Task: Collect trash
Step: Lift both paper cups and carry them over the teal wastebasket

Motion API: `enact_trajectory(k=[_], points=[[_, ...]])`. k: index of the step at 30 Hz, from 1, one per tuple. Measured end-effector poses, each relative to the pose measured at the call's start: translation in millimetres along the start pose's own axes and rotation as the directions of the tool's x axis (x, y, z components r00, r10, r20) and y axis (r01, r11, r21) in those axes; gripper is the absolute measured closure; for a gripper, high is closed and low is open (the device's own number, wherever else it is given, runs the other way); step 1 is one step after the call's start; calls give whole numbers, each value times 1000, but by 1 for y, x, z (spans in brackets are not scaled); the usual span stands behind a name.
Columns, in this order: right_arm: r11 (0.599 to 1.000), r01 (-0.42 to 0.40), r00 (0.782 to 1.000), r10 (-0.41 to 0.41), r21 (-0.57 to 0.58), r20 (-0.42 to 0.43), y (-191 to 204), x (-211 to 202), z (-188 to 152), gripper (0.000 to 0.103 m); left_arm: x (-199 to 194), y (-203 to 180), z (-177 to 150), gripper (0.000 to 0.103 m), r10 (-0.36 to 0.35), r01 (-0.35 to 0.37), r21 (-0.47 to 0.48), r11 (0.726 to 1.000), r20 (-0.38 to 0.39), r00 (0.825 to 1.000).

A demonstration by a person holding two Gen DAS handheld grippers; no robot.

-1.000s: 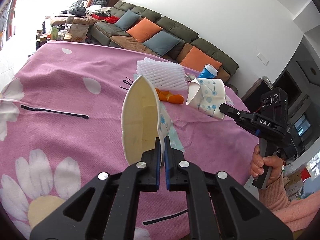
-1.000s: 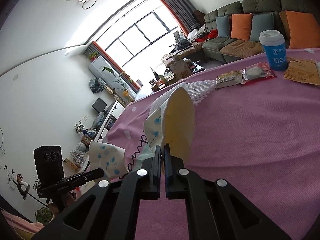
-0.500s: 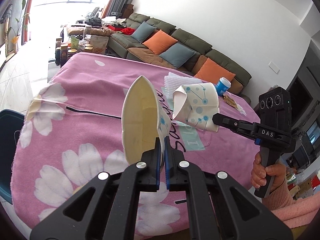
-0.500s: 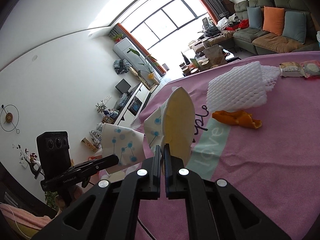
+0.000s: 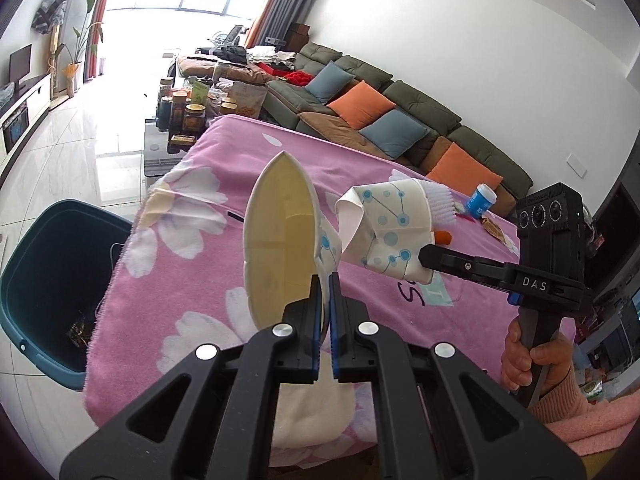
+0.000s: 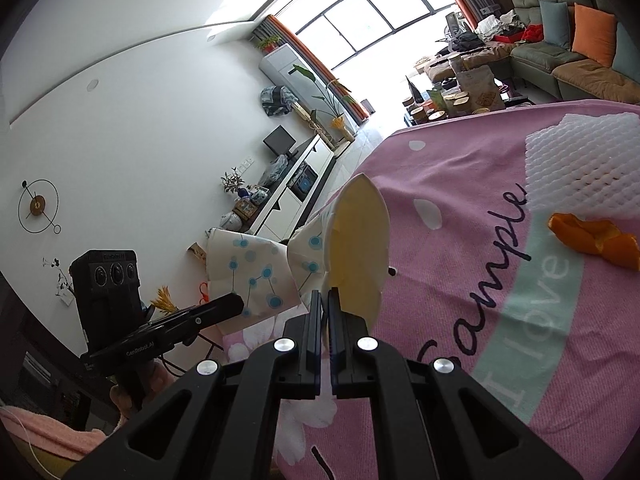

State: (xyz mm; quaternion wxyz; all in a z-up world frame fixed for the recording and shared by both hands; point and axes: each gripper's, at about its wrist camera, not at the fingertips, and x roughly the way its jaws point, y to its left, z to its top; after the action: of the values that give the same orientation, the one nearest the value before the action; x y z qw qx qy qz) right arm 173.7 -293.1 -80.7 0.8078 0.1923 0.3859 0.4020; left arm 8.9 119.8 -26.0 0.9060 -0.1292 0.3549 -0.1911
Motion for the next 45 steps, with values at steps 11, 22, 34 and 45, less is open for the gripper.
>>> enact_trajectory(k=[11, 22, 34, 45], points=[[999, -42, 998, 41, -28, -51, 16, 33, 8, 101, -24, 30, 0, 99, 56, -54, -45, 998, 33, 998], [996, -70, 994, 66, -52, -85, 31, 55, 13, 101, -41, 50, -1, 99, 100, -96, -83, 992, 55, 993], [992, -103, 988, 94, -72, -122, 44, 77, 18, 101, -53, 65, 1, 99, 148, -139, -114, 984, 72, 986], [987, -132, 980, 115, -97, -160, 57, 97, 22, 101, -66, 76, 2, 99, 186, -172, -141, 975, 92, 978]])
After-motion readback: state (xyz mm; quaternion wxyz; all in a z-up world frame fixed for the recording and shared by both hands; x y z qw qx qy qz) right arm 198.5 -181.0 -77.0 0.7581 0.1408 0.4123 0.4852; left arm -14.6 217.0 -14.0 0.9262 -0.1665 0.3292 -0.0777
